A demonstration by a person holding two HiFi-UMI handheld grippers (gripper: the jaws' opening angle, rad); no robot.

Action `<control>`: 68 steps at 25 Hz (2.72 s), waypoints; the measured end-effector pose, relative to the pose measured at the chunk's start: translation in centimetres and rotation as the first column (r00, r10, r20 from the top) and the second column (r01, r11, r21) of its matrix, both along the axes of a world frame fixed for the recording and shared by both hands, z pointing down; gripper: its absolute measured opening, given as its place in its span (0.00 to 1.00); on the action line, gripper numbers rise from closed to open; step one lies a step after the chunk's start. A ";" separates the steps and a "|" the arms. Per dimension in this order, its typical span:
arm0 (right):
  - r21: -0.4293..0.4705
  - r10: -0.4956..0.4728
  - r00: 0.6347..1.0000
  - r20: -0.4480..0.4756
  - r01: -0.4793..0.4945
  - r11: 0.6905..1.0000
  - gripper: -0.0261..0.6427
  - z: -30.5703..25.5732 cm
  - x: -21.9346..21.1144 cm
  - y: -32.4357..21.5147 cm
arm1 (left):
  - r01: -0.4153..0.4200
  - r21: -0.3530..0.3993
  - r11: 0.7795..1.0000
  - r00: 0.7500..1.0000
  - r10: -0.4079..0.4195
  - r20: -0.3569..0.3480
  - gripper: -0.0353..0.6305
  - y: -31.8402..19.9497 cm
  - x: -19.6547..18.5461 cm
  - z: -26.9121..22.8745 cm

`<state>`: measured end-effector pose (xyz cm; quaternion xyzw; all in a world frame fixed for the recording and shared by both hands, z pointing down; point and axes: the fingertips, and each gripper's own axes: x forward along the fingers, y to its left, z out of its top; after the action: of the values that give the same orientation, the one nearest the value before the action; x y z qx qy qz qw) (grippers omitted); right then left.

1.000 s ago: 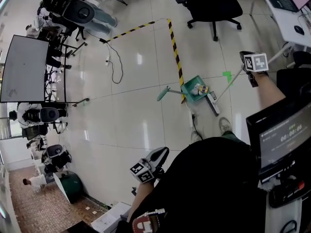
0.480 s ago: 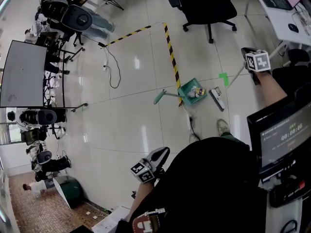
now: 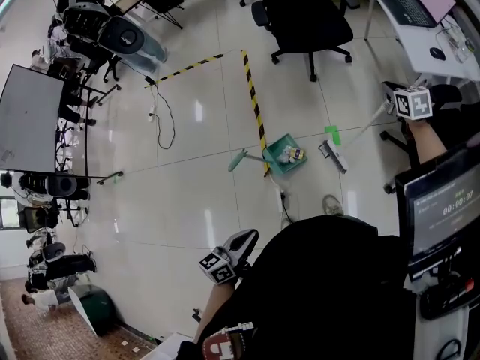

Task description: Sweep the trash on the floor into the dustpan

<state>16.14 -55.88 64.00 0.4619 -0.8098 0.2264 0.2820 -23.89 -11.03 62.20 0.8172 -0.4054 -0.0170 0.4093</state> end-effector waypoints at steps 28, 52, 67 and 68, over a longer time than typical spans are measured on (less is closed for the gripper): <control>0.011 0.264 0.963 -0.048 -0.264 0.965 0.12 4.7 -16.6 -2.1 | 0.239 -0.053 0.970 0.971 -0.239 0.003 0.05 10.3 -9.2 0.4; -0.125 0.399 0.879 0.261 -0.379 0.917 0.15 2.5 -17.9 -2.5 | 0.219 -0.022 0.976 0.976 -0.219 -0.008 0.05 8.7 -10.0 0.0; -0.116 0.220 0.943 0.250 -0.197 0.974 0.10 -0.6 -13.6 -0.2 | 0.146 0.022 0.989 0.989 -0.146 -0.001 0.05 3.9 -7.1 -1.0; -0.111 0.201 0.950 0.238 -0.179 0.978 0.10 -0.7 -13.0 0.1 | 0.137 0.030 0.990 0.991 -0.137 0.002 0.05 3.3 -6.5 -1.3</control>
<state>3.12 -55.75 63.30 0.4929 -0.7797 0.3441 0.1753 -30.43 -7.75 60.92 0.7934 -0.4613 -0.0495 0.3940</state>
